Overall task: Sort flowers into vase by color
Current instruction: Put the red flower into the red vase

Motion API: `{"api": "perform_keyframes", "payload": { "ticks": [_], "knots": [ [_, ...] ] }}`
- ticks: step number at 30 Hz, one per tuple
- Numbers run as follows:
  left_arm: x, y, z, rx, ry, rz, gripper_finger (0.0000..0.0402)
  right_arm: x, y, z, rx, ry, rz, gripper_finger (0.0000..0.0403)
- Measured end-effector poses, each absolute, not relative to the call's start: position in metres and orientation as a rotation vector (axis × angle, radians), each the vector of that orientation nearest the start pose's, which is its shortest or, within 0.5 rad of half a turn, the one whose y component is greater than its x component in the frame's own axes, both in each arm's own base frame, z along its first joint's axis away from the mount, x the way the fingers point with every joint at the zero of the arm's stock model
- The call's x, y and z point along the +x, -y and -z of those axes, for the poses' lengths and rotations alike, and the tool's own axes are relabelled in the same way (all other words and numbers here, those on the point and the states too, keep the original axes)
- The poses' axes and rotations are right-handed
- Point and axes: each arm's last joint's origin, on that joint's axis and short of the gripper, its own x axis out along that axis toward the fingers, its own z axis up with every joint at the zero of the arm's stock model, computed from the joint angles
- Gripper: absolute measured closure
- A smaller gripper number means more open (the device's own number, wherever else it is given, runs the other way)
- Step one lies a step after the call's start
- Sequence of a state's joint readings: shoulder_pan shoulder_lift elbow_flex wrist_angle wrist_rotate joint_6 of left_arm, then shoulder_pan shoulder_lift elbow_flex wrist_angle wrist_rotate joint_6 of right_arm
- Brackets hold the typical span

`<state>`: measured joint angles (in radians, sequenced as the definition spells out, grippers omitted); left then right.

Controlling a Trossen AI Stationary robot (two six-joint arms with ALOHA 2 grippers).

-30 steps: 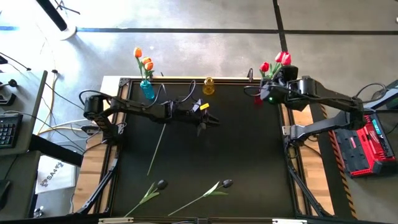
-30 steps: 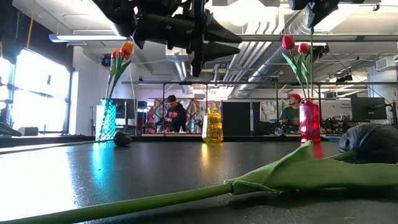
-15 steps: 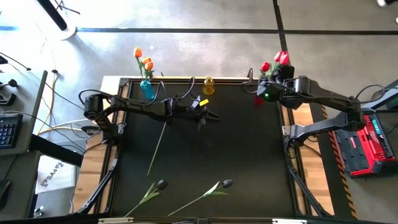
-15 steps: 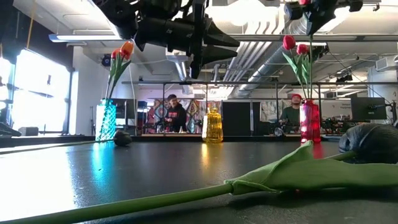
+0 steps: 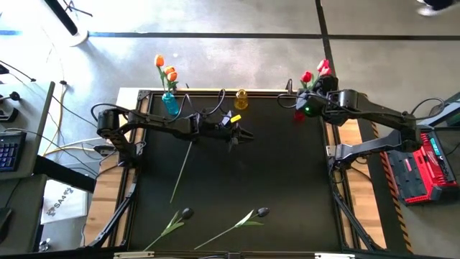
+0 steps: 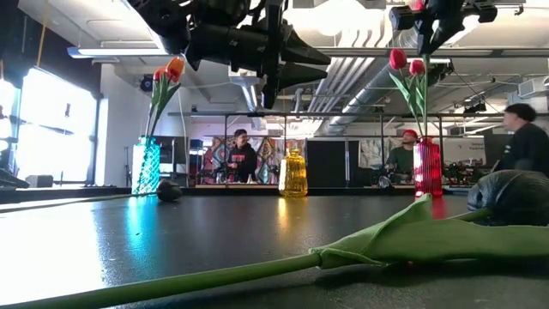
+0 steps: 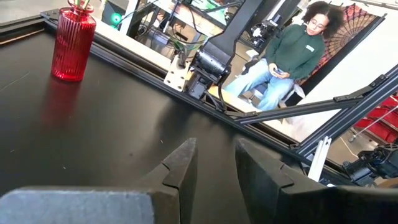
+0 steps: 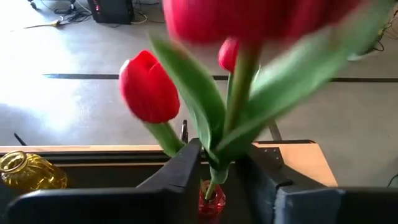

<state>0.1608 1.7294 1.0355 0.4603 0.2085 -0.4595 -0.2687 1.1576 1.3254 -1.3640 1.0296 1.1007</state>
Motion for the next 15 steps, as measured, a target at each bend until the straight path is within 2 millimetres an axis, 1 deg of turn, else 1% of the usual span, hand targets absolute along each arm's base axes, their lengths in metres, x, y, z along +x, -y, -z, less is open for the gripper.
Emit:
{"api": "perform_keyframes", "payload": {
  "ticks": [5, 8, 12, 15],
  "knots": [
    [0.3779, -0.0552, -0.2313, -0.500, -0.238, -0.007, 0.0306, 0.1627, 0.0705, -0.3689, 0.381, -0.412, 1.574, 0.0273],
    [0.3777, -0.0551, -0.2304, -0.502, -0.247, -0.009, 0.0306, 0.1628, 0.0704, -0.3688, 0.403, -0.398, 1.576, 0.0251],
    [0.3769, -0.0538, -0.2270, -0.507, -0.282, -0.017, 0.0306, 0.1632, 0.0701, -0.3687, 0.416, -0.404, 1.566, 0.0232],
    [0.3764, -0.0536, -0.2252, -0.510, -0.301, -0.021, 0.0306, 0.1627, 0.0696, -0.3700, 0.436, -0.391, 1.554, 0.0227]
  ]
}}
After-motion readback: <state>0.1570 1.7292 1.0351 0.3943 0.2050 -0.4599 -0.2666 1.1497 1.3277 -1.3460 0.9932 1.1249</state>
